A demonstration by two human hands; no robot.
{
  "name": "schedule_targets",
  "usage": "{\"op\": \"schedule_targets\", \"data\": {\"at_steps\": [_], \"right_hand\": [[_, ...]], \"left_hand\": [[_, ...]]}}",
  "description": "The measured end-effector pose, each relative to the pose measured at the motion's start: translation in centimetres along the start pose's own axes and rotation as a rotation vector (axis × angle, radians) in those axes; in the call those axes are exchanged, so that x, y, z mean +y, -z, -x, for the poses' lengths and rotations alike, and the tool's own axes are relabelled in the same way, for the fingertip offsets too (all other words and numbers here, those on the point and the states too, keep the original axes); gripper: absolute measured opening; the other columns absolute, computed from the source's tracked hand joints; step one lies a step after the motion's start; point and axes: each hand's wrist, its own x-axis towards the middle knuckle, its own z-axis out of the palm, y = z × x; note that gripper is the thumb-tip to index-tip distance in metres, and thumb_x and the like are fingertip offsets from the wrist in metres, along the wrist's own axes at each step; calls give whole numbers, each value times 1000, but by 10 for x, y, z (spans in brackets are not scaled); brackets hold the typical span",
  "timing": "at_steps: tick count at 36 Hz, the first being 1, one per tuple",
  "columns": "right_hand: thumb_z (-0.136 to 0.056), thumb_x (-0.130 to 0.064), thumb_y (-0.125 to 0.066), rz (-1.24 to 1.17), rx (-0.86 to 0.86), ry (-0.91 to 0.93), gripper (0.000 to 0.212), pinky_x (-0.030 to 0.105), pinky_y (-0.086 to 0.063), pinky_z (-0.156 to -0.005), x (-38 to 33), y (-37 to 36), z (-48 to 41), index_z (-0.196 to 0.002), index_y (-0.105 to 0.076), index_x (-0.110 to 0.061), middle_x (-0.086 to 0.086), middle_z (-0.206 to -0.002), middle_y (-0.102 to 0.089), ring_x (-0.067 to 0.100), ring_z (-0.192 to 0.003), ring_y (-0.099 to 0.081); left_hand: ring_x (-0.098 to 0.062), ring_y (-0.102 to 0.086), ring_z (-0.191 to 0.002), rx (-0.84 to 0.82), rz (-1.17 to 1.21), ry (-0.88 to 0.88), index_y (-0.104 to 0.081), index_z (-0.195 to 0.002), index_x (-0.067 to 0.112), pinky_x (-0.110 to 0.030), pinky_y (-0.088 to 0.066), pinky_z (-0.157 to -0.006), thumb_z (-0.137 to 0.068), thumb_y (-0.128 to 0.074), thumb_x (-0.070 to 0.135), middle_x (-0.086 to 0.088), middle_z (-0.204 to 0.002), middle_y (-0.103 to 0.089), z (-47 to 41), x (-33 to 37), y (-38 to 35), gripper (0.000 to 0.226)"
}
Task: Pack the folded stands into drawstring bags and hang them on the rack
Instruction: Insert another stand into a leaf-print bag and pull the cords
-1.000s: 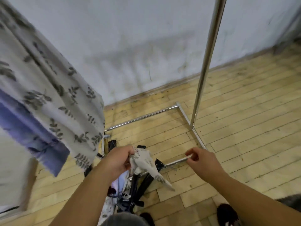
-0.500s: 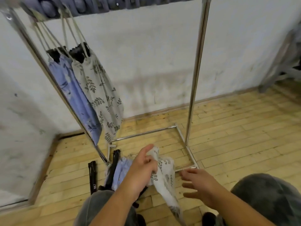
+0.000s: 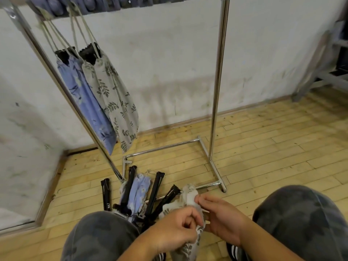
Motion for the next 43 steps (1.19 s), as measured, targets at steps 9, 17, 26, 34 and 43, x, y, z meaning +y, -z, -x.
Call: {"op": "schedule_targets", "data": {"at_steps": [9, 17, 26, 34, 43], "right_hand": [[-103, -18, -59, 387, 18, 234, 22, 35, -52, -82, 5, 0, -2, -97, -76, -5, 15, -96, -72, 23, -87, -65], [-101, -25, -63, 1017, -62, 420, 16, 13, -47, -82, 13, -2, -1, -91, -74, -29, -18, -98, -70, -4, -91, -63], [-100, -26, -61, 1407, -95, 536, 12, 10, -42, -88, 30, 5, -12, -100, -73, -26, -18, -104, -66, -5, -102, -54], [-107, -14, -49, 752, 288, 248, 24, 34, -61, -79, 19, 19, -20, -99, -71, -14, 0, -84, -76, 17, -81, -71], [-107, -6, -40, -60, 110, 53, 33, 41, -56, -68, 6, 3, -11, -124, -66, 8, 16, -83, -69, 22, -62, -59]], "left_hand": [[-1, -58, -60, 438, 52, 61, -65, -76, 16, -18, -46, -68, -101, -48, 58, 12, -62, -61, -9, -7, 10, 52], [-18, -73, -108, 318, 319, 91, -71, -119, 32, -43, -57, -98, -99, -49, 66, 3, -112, -77, -20, -15, 15, 45], [-16, -67, -79, 452, 210, 8, -68, -86, 28, -38, -53, -75, -96, -62, 15, 1, -87, -72, -24, -20, 16, 17], [1, -47, -57, 529, 187, -69, -44, -87, 13, -13, -38, -59, -94, -46, -13, 18, -65, -55, -22, -20, 22, 27], [-21, -70, -111, 335, 116, -85, -60, -134, 37, -43, -50, -107, -84, -56, -18, -11, -107, -75, -18, -18, 15, 75]]}}
